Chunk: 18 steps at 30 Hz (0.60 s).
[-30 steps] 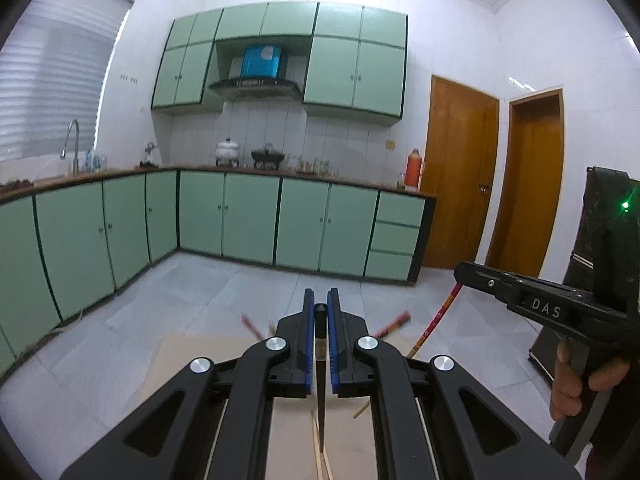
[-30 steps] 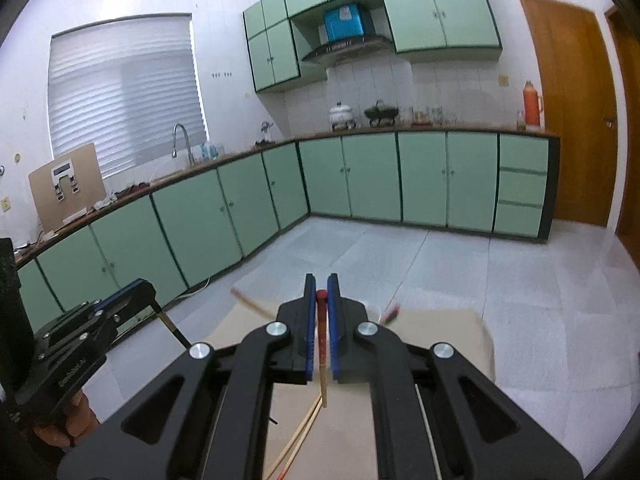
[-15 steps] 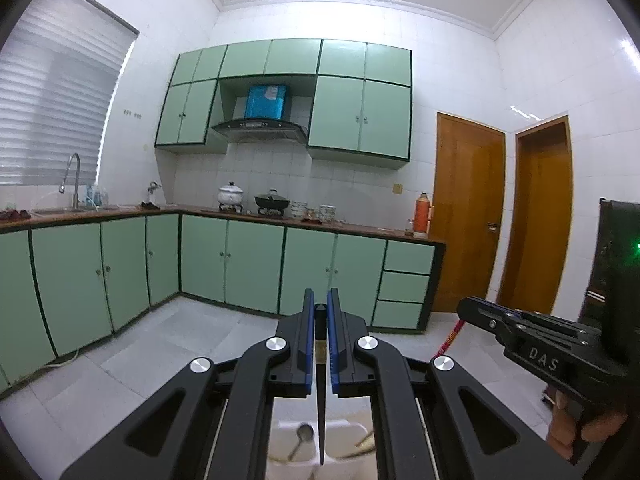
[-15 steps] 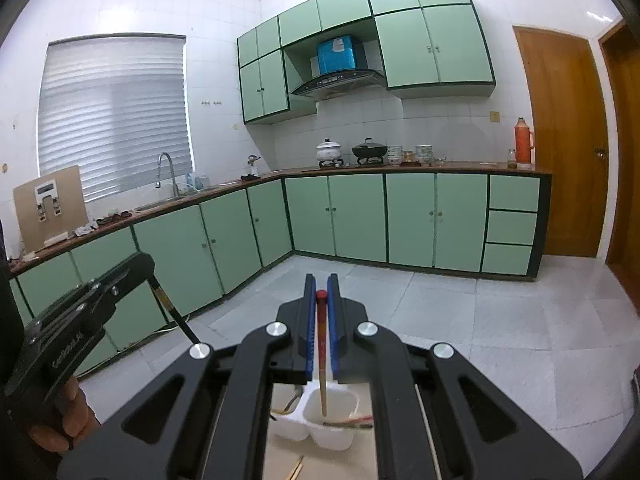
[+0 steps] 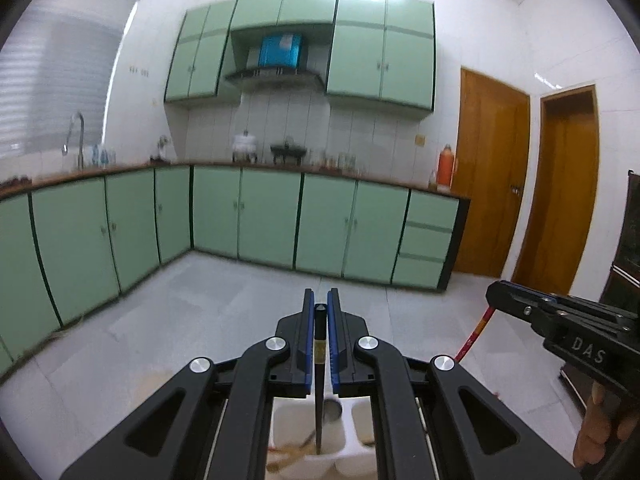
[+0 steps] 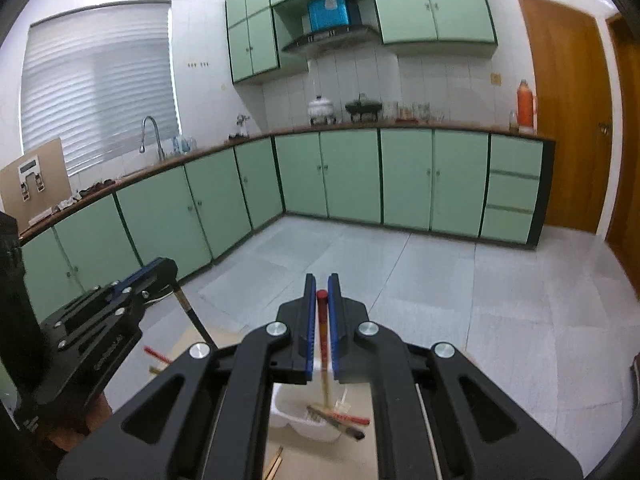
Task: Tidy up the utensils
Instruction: 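Open both tools and withdraw them back over the last two chopsticks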
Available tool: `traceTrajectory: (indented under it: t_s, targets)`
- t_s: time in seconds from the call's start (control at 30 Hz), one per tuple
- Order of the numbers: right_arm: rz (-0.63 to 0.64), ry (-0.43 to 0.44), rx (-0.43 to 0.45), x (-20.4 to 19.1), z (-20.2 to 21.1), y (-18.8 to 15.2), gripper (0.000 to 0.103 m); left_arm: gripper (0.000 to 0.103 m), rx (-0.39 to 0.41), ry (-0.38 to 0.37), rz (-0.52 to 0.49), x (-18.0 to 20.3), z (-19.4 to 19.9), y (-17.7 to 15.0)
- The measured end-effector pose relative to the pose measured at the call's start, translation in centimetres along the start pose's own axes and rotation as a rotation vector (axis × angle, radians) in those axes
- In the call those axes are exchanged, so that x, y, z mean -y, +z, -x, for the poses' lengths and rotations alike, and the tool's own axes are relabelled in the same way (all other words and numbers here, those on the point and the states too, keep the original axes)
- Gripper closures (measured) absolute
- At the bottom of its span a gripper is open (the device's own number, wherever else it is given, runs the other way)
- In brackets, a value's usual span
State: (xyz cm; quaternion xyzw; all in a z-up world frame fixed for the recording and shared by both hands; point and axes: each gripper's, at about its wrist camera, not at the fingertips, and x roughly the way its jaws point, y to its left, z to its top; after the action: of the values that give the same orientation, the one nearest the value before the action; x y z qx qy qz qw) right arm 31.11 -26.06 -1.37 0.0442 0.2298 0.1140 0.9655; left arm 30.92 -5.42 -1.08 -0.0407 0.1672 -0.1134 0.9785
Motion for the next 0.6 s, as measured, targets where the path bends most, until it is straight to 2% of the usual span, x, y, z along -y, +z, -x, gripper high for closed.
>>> traceTrajectory:
  t_s: [0.13, 0.3, 0.33, 0.4, 0.43, 0.5, 0.53, 0.6]
  targets:
    - [-0.031, 0.000, -0.004, 0.3, 0.5, -1.1, 0.090, 0.091, -0.008, -0.005, 0.007, -0.3, 1.3, -0.9]
    - [-0.063, -0.013, 0.046, 0.6, 3.0, -1.7, 0.064, 0.074, 0.021, -0.016, 0.001, -0.4, 3.9, -0.6]
    - [-0.065, -0.017, 0.055, 0.7, 3.6, -1.9, 0.062, 0.071, 0.027, -0.016, -0.001, -0.4, 4.6, -0.6]
    - [-0.070, -0.024, 0.078, 0.7, 5.1, -2.5, 0.047, 0.065, 0.037, -0.023, -0.003, -0.4, 6.0, -0.7]
    - [-0.072, -0.029, 0.085, 0.8, 5.7, -2.7, 0.044, 0.062, 0.035, -0.025, -0.007, -0.3, 6.8, -0.9]
    - [-0.074, -0.045, 0.100, 0.8, 7.1, -3.9, 0.031, 0.051, 0.035, -0.024, -0.012, -0.2, 8.1, -1.5]
    - [-0.077, -0.059, 0.107, 0.7, 7.9, -4.6, 0.029, 0.048, 0.031, -0.023, -0.019, -0.2, 9.0, -2.1]
    - [-0.086, -0.074, 0.116, 0.6, 9.2, -6.2, 0.018, 0.045, 0.012, -0.024, -0.023, -0.2, 10.1, -3.3]
